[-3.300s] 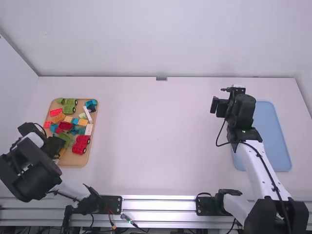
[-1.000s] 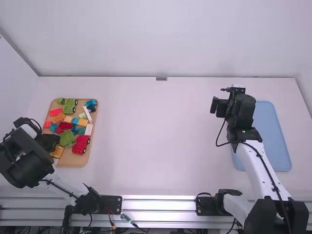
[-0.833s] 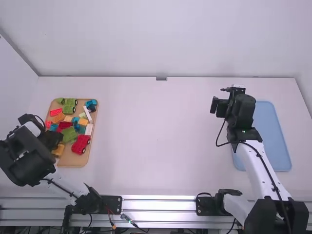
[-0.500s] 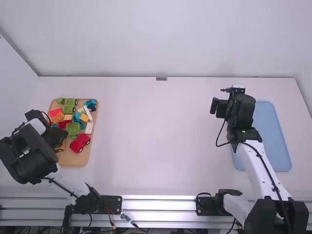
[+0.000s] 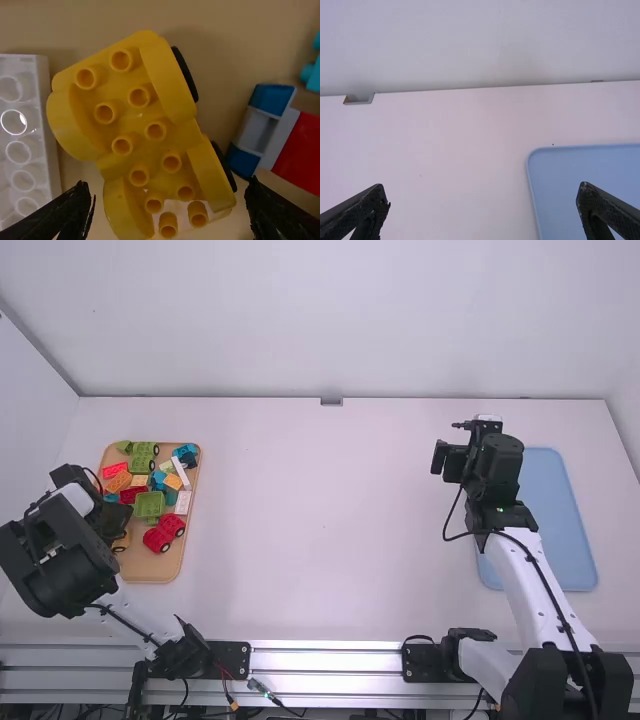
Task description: Assemble lego blocks to make yellow taxi
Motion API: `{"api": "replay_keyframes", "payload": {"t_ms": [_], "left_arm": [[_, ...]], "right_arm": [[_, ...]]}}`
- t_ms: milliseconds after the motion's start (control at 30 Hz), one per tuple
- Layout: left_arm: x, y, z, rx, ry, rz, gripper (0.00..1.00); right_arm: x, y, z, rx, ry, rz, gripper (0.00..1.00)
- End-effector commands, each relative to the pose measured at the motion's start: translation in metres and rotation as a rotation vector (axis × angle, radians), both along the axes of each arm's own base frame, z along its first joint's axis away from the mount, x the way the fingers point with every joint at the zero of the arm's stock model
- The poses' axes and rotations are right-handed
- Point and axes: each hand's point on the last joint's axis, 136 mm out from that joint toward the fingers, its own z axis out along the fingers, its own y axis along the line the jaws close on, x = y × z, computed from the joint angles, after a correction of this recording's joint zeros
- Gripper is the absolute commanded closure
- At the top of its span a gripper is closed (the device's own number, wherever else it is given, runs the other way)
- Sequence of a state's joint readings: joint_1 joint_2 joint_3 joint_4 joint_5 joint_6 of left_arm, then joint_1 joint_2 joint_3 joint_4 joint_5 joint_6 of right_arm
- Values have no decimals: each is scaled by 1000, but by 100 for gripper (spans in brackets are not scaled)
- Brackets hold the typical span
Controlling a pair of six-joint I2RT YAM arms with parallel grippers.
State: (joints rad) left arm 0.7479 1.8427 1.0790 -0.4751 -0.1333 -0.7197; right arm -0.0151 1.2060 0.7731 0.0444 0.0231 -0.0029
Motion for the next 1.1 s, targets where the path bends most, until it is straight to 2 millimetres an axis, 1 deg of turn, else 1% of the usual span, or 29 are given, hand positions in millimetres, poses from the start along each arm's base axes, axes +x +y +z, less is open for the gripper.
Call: {"api": "replay_keyframes", "payload": {"t_ms": [0, 133, 233, 333, 367, 433, 500, 700, 800, 867, 900, 933, 1000, 1033, 1067], "left_arm": [[-8, -5, -13, -5, 8, 54, 17], [-9, -6, -22, 11, -19, 83, 14], [-10, -9, -28, 8, -35, 99, 27], [-5, -11, -29, -9, -62, 91, 35], [-4, -12, -29, -11, -67, 86, 40], [-1, -11, -27, -16, -77, 84, 54], [0, -11, -27, -16, -81, 84, 60], [0, -11, -26, -19, -81, 83, 62], [-1, -11, -18, -18, -77, 84, 63], [1, -11, -7, -23, -77, 83, 65], [1, -11, -3, -25, -74, 84, 72], [1, -10, 4, -28, -72, 84, 75], [2, -10, 11, -29, -71, 87, 78], [4, -11, 21, -38, -77, 81, 92], [7, -14, 31, -51, -90, 52, 98]], "right_arm": [[6, 1, 13, 5, -28, 0, 1], [6, 1, 14, 5, -29, 0, 1], [6, 1, 14, 5, -31, 0, 1], [6, 1, 14, 5, -31, 0, 1], [6, 1, 14, 5, -32, 0, 1], [6, 1, 14, 5, -31, 0, 1], [6, 1, 14, 5, -32, 0, 1], [6, 1, 14, 5, -31, 0, 1], [6, 1, 14, 5, -31, 0, 1], [6, 1, 14, 5, -31, 1, 1], [6, 1, 14, 5, -31, 0, 1], [6, 1, 14, 5, -29, 0, 1], [6, 1, 14, 5, -28, 0, 1], [6, 1, 13, 5, -28, 1, 1], [6, 1, 13, 6, -28, 1, 1]]}}
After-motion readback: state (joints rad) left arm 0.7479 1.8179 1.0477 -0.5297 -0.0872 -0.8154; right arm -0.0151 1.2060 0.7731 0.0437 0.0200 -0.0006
